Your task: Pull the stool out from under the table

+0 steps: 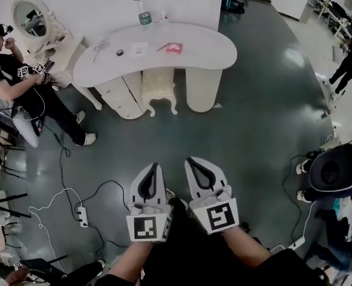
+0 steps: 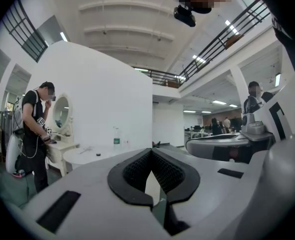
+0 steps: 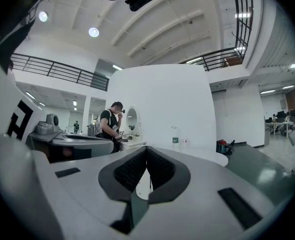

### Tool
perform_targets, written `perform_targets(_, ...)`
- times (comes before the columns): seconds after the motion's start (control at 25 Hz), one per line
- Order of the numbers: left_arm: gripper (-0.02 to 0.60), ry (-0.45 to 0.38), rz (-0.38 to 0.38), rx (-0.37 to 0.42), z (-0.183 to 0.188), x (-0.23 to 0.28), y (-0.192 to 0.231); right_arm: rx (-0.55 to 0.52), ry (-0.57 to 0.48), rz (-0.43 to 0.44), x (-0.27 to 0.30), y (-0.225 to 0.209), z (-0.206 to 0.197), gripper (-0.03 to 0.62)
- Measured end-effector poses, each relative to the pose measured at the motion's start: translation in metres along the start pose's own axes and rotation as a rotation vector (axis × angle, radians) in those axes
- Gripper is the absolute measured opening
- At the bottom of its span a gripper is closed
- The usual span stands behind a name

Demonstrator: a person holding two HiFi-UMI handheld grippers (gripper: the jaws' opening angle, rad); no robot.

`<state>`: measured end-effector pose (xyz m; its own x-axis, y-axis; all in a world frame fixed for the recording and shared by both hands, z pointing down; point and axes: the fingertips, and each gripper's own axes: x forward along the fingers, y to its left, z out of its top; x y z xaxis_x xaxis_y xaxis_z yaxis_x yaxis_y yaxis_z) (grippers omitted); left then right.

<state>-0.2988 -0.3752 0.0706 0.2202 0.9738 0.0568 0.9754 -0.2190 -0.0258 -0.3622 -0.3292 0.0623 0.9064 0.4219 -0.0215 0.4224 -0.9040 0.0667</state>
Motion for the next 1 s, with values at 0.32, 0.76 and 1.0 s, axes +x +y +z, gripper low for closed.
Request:
perform_targets(0.32,0.005,0.061,0.003,-0.020,-0.026,0.040,0.030,-0.012,0.092,0.026,0.043,-0.011,-0.021,0.006)
perform_targets(0.76,0.005,0.079,-0.032,-0.052,-0.041,0.098,0.092,-0.008,0.128,0.033,0.134,-0.010,-0.036,0.006)
perform_targets(1.0,0.005,0.052,-0.039,-0.105,-0.037,0.122,0.128,-0.055,0.148,0.032,0.178,-0.003,-0.039,0.006)
